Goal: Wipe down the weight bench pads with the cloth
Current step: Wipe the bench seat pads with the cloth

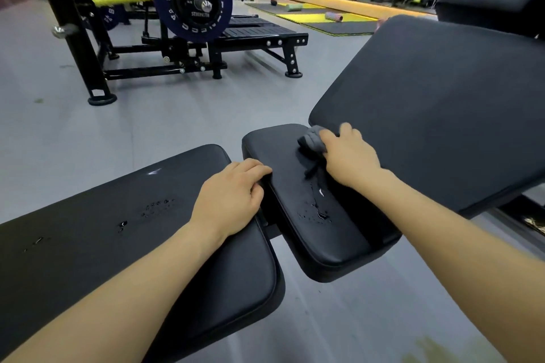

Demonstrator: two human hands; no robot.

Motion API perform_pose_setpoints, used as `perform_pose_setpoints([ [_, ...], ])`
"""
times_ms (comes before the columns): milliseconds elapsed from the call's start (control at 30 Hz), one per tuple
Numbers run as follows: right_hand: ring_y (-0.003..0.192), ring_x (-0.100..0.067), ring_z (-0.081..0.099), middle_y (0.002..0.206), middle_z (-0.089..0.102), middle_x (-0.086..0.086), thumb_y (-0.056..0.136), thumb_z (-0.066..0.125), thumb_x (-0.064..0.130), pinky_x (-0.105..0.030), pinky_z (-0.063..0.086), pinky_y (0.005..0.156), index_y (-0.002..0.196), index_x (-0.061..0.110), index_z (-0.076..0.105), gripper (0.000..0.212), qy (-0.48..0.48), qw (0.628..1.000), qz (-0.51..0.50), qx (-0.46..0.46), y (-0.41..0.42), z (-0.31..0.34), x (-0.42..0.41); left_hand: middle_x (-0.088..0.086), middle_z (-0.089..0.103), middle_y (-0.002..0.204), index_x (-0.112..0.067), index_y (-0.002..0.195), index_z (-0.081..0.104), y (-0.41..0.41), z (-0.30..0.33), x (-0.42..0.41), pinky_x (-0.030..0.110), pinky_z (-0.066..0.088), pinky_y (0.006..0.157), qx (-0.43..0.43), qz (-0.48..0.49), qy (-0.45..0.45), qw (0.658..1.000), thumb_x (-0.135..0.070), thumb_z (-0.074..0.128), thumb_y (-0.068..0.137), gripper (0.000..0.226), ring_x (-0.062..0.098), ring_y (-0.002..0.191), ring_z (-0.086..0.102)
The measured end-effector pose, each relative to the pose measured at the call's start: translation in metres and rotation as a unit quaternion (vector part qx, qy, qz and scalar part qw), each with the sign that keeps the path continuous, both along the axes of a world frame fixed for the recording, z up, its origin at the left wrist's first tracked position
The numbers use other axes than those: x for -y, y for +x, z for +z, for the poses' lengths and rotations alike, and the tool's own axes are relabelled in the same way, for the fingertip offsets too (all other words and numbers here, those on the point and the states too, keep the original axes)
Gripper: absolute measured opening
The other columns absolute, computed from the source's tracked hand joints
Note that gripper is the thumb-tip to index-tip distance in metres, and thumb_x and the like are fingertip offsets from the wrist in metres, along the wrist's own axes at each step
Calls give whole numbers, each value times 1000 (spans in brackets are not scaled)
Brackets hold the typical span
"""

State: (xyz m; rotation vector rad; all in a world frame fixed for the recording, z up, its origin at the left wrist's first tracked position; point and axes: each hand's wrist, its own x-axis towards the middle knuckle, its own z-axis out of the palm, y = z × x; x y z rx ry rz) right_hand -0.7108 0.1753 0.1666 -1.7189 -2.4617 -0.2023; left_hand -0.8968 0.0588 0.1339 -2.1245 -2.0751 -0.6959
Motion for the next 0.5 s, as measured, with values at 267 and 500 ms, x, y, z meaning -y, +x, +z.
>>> perform_pose_setpoints([
  [267, 107, -31, 42, 119, 37, -13, 96, 45, 24, -36, 35, 68, 134, 15, 38, 39, -5, 1000, 6, 27, 17, 7, 15, -23, 52, 120, -35, 121, 54, 0, 1, 0, 22, 37, 69, 16, -3, 1, 1000, -21, 42, 89, 36, 5, 103, 49],
  [500, 116, -34, 37, 130, 33, -16, 94, 46, 10, -36, 34, 75, 126, 11, 43, 32, -35, 999, -5, -20, -31, 6, -40, -24, 51, 122, -35, 123, 54, 1, 1, 0, 21, 37, 72, 12, 1, -7, 1000, -22, 42, 90, 37, 3, 108, 43],
])
